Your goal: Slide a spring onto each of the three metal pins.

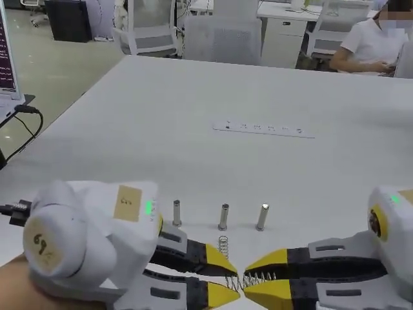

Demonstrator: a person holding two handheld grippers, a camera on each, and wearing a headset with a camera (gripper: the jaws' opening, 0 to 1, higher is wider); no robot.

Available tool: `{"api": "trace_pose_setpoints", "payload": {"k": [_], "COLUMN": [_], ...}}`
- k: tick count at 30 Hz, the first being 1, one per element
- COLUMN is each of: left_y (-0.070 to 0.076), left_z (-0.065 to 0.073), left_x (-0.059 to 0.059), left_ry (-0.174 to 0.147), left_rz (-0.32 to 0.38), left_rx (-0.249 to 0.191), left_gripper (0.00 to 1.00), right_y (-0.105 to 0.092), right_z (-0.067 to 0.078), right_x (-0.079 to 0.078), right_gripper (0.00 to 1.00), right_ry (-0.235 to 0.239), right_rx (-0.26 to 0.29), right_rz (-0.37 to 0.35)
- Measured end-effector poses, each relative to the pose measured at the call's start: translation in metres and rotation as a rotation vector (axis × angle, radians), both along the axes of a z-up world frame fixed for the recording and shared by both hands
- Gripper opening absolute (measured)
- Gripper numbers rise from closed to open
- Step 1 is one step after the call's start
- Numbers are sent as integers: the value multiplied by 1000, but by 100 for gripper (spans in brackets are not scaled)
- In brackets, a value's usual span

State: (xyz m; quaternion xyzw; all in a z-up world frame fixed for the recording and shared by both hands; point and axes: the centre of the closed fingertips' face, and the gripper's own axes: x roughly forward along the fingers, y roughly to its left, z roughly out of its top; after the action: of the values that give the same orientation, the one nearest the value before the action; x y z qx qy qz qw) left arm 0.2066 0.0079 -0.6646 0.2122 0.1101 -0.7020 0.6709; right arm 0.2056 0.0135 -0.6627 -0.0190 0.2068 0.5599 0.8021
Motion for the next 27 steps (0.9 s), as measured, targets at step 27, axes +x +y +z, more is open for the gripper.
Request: {"api": "trace_pose_setpoints", "payload": {"k": [27], "left_y": [-7], "left_z": [-1], "left_x": [3], "left_ry": [-6], "left_rz": [26], "left_rx": [-18], "left_gripper": [3], "right_y": [-2], "right_z": [8], "right_x": [3], "right_gripper": [8], "right_ry": [17], "right_rx": [-128], "right_rz": [9]}}
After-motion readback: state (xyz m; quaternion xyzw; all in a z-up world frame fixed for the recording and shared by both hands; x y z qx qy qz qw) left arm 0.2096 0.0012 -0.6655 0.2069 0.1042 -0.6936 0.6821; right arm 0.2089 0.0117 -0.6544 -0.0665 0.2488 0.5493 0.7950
